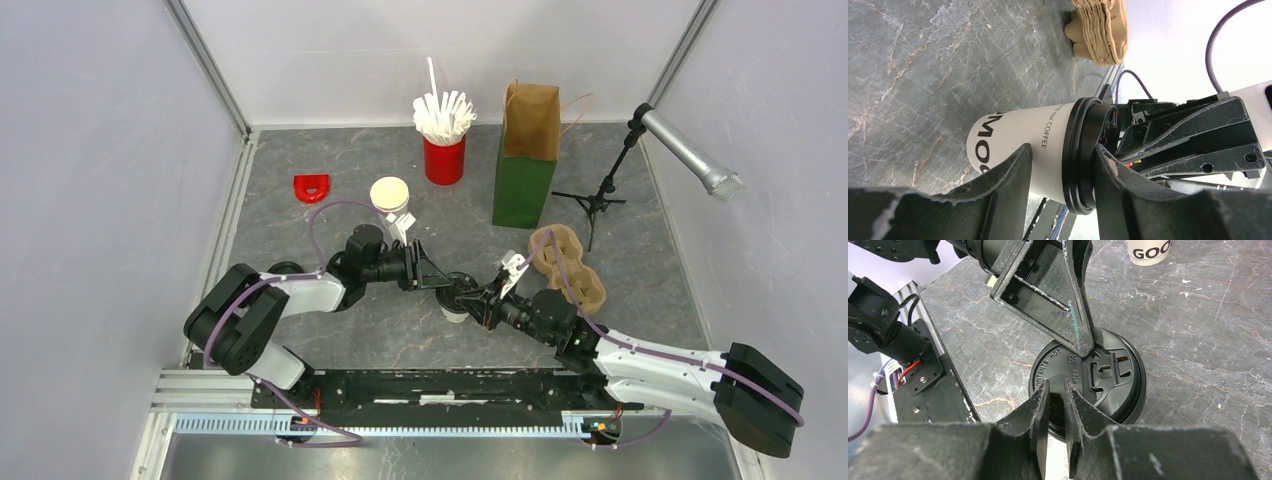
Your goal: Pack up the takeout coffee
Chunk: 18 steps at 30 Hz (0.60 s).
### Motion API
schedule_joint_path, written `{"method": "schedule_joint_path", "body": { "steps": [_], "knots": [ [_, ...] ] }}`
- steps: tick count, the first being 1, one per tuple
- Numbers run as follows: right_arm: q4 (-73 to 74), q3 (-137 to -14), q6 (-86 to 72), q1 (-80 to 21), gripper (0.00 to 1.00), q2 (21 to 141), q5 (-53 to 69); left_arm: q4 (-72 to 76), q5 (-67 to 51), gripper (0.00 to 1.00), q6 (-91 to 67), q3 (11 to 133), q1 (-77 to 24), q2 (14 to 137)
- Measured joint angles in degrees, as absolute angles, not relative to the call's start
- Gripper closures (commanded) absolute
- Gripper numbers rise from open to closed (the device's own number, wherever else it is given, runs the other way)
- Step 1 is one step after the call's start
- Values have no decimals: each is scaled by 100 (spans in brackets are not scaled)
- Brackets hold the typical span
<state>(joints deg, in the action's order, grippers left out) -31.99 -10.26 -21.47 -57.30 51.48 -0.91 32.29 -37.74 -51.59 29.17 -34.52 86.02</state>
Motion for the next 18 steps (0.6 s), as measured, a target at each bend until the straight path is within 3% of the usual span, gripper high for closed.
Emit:
{"method": "schedule_joint_path", "body": {
  "steps": [11, 15, 18],
  "knots": [
    [-3570, -788, -2314, -5706, 78, 5109, -86, 3544, -3771, 52, -5304, 2801, -3448, 8796],
    [-3640, -790, -2357, -5688, 78, 5116, -54, 3454, -3680, 46, -5352, 2770, -3459, 8543],
    [-3540, -884, -2383, -5686, 74, 5153, -38, 2462, -3586, 38, -5286, 2991, -3457, 8138]
  ]
}}
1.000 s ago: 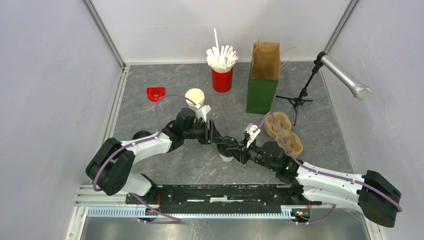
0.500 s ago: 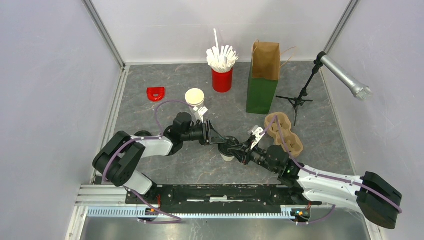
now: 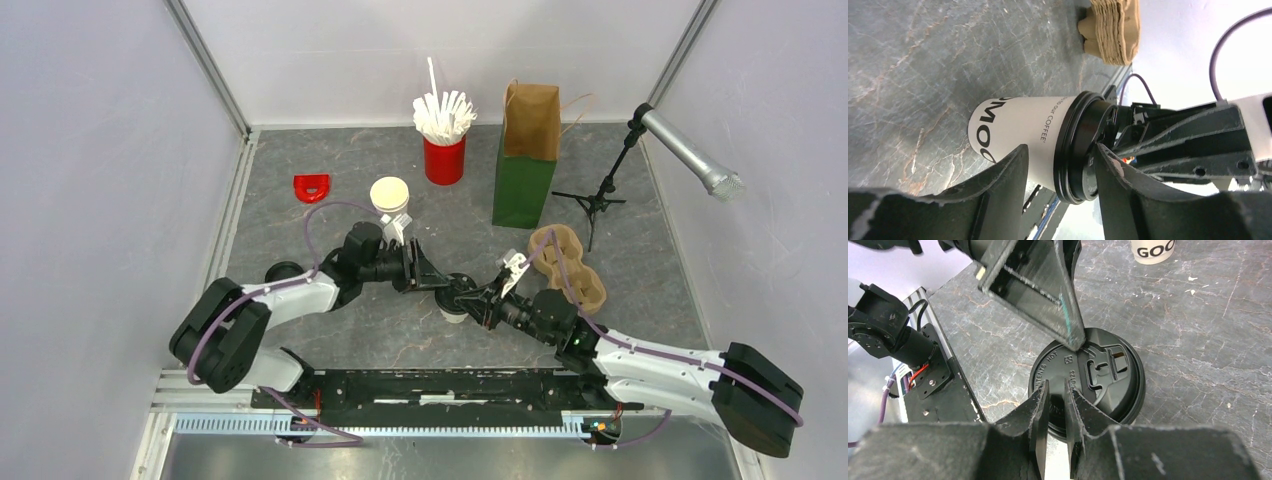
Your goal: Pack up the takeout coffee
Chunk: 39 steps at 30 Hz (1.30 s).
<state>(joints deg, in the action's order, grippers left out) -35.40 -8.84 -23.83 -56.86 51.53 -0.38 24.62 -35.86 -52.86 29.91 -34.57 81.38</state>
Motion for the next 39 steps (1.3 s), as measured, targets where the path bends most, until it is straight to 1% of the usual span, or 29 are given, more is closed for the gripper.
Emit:
{"method": "schedule_joint_path", "body": {
  "steps": [2, 7, 10, 12, 13, 14, 15, 16, 19, 23, 28, 32, 39],
  "knots": [
    [-3304, -1035, -2399, -5688, 69, 5186, 12, 1684, -3505, 34, -5225, 3284, -3457, 7942],
    [-2237, -1710, -2368, -5688, 54, 5236, 139, 458, -3428, 29, -5039, 4416, -3420, 7730],
    [-1466, -2178, -2300, -5688, 36, 5234, 172, -84, -3264, 24, -4801, 5122, -3409, 7625],
    [-1046, -2462, -2250, -5688, 26, 5229, 178, -502, -3028, 18, -4587, 5454, -3393, 7463],
    [-867, -2600, -2215, -5688, 19, 5229, 174, -773, -2849, 15, -4466, 5590, -3382, 7349],
    [-694, -2744, -2178, -5688, 14, 5229, 161, -1061, -2692, 4, -4340, 5704, -3380, 7231],
    [-471, -2921, -2121, -5688, 7, 5229, 130, -1367, -2438, 0, -4204, 5804, -3380, 7096],
    [-294, -3070, -2067, -5688, 2, 5229, 86, -1634, -2233, 0, -4064, 5876, -3376, 6952],
    [174, -3426, -1826, -5688, 2, 5275, -104, -2416, -1619, 0, -3760, 5970, -3369, 6394],
    [744, -3785, -1448, -5747, 2, 5623, -467, -3341, -895, 0, -3380, 5979, -3369, 5524],
    [1319, -4169, -1061, -6034, 2, 6204, -915, -3935, -362, 0, -3039, 5776, -3361, 4681],
    [1533, -4340, -851, -6114, 2, 6355, -1105, -4237, -110, 0, -2971, 5339, -3361, 4344],
    [1531, -4381, -705, -6114, 2, 6493, -1236, -4456, 139, 0, -2832, 4923, -3361, 4320]
  ]
}}
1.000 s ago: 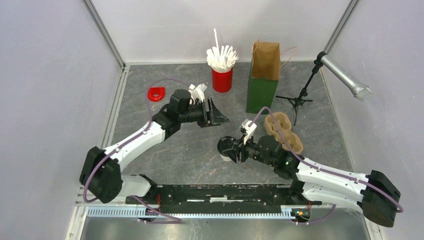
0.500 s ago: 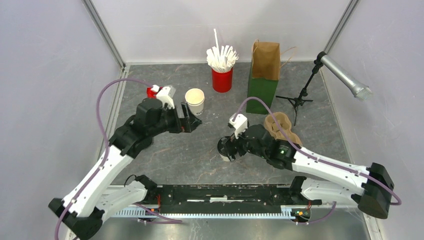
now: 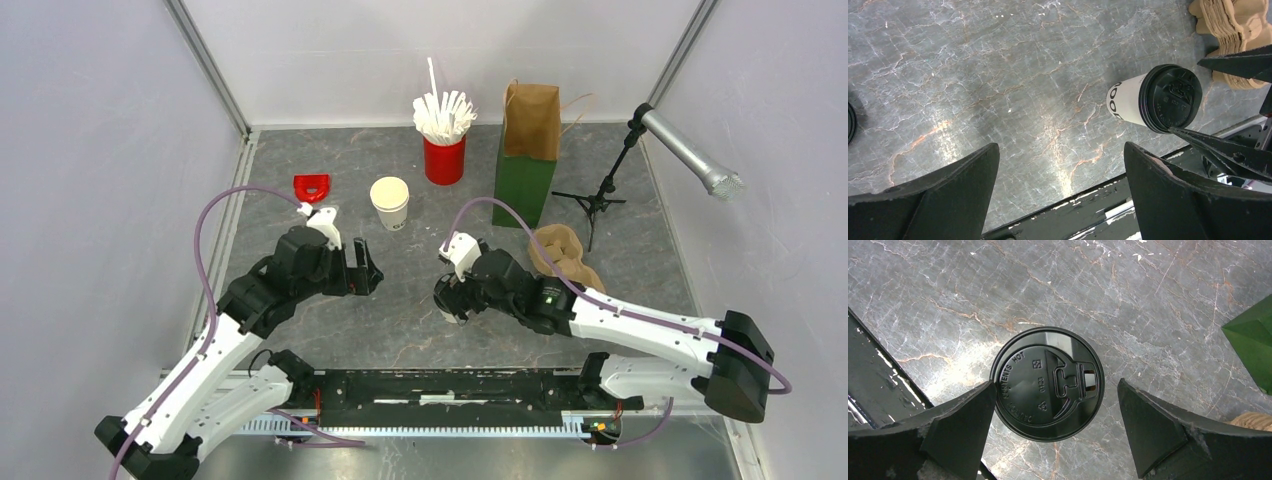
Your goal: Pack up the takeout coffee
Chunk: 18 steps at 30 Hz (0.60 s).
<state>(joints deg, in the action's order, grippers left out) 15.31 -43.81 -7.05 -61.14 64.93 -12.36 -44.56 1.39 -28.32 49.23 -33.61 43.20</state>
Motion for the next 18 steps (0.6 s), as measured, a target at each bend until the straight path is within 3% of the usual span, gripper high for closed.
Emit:
{"method": "schedule_joint_path", "body": {
  "steps": [18],
  "knots": [
    [1481, -4499, -674, -6130, 2, 6611, -1009, -4447, 395, 0, -2749, 4836, -3361, 4182]
  ]
}}
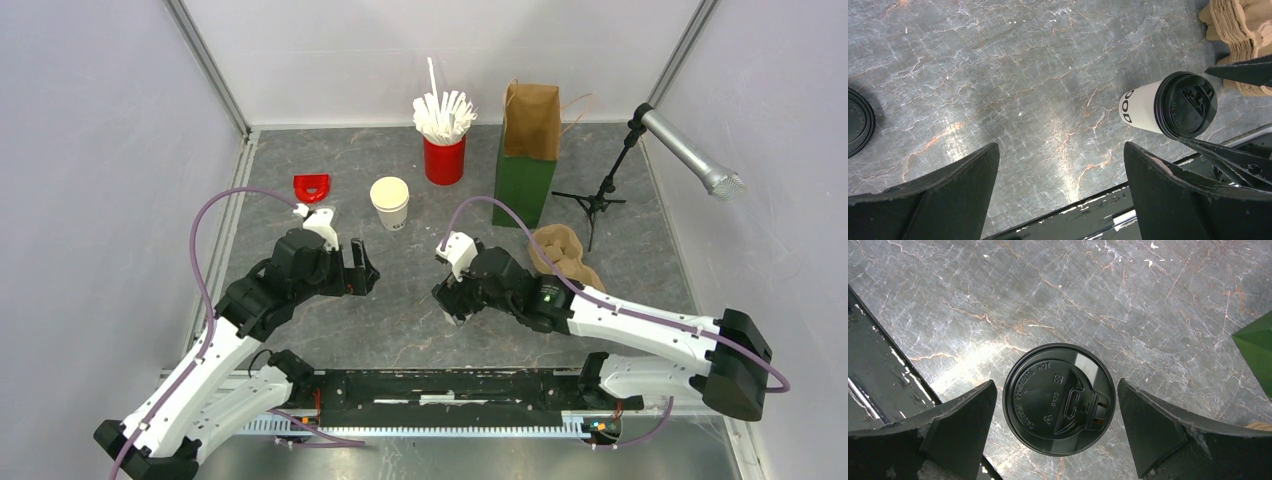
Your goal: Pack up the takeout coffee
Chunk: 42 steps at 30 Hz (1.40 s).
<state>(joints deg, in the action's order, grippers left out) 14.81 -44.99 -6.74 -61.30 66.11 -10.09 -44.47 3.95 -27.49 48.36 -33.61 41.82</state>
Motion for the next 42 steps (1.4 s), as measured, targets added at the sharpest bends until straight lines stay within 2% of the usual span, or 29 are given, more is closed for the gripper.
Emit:
{"method": "schedule_joint_path", "body": {
  "steps": [12, 18, 26, 42],
  "knots": [
    [1693, -4499, -655, -6130, 3, 6718, -1004, -4447, 423, 0, -2749, 4834, -3358, 4150],
    [1656, -4499, -578, -6128, 18, 6759, -1024, -4447, 427, 0, -2746, 4799, -3358, 4130],
    [1070, -4536, -539, -5848, 23, 7083, -932, -4447, 506, 0, -2746, 4792, -3358, 4040],
    [301, -6737, -158, -4611, 24, 9723, -696, -4449, 810, 0, -2746, 4781, -3350, 3712]
  ]
}}
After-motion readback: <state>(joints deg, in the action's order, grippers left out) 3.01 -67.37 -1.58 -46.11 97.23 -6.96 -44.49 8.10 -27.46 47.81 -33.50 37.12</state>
